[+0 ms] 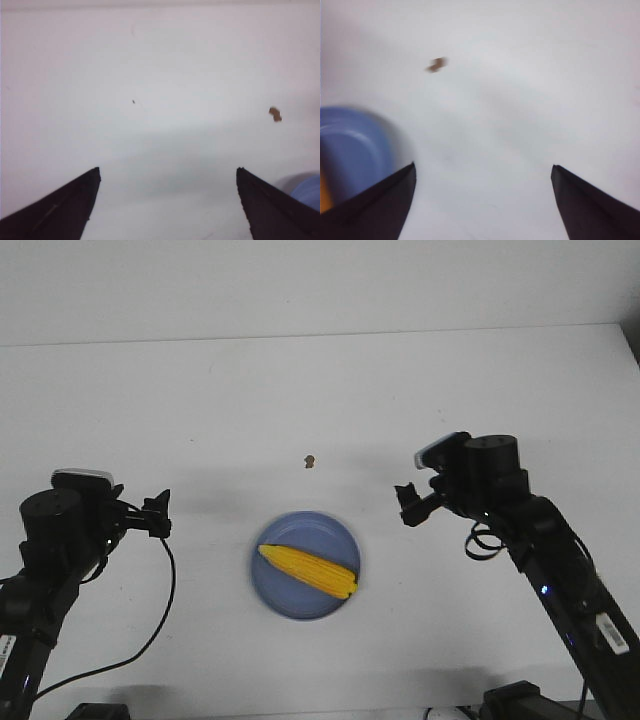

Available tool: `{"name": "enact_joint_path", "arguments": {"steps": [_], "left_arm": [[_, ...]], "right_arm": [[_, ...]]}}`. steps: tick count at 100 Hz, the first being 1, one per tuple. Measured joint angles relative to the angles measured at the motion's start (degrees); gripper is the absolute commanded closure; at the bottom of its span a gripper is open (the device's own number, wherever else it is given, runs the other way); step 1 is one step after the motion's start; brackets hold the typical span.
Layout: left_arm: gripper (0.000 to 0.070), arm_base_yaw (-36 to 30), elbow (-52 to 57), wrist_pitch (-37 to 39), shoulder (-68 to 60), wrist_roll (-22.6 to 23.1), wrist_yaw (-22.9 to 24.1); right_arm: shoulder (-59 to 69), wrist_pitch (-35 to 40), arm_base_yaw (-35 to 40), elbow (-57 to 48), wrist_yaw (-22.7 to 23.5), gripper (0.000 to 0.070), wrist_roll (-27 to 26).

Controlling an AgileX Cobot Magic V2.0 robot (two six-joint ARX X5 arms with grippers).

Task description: Place corn on plate with both arms

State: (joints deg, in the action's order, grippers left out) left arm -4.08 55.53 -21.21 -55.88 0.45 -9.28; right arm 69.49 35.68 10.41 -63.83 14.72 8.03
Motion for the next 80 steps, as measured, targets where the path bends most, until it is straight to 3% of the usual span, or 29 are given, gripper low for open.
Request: {"name": "enact_joint_path", "arguments": {"steps": [23,43,56,68,80], "left_arm": [[0.0153,0.1,-4.6,3.3,7.2,-0.2,0.0],[0.0156,0.1,-15.5,10.7,15.0,-0.6,0.0],[0.0156,0.1,-21.6,12.4,20.8,-2.5,0.0],[0.0156,0.1,-24.9,13.6,25.9,-3.4,0.5],[0.0156,0.1,-25.3,14.8,28.8,-4.0,1.6]], "right_arm": [[-17.8,-8.7,-7.1,16.2,-4.0,0.0133,-4.6],[-34.1,-10.8,-7.9,23.8,-8.4,0.0134,-5.5],[-43.8,-14.7,-7.9,30.3,-8.8,0.0134,-6.2],[-52.8,-18.3,-7.9,35.9,-9.2,0.0134,-8.5],[-58.4,-18.9,-7.8,36.7,-12.5,0.0134,-9.6]]}}
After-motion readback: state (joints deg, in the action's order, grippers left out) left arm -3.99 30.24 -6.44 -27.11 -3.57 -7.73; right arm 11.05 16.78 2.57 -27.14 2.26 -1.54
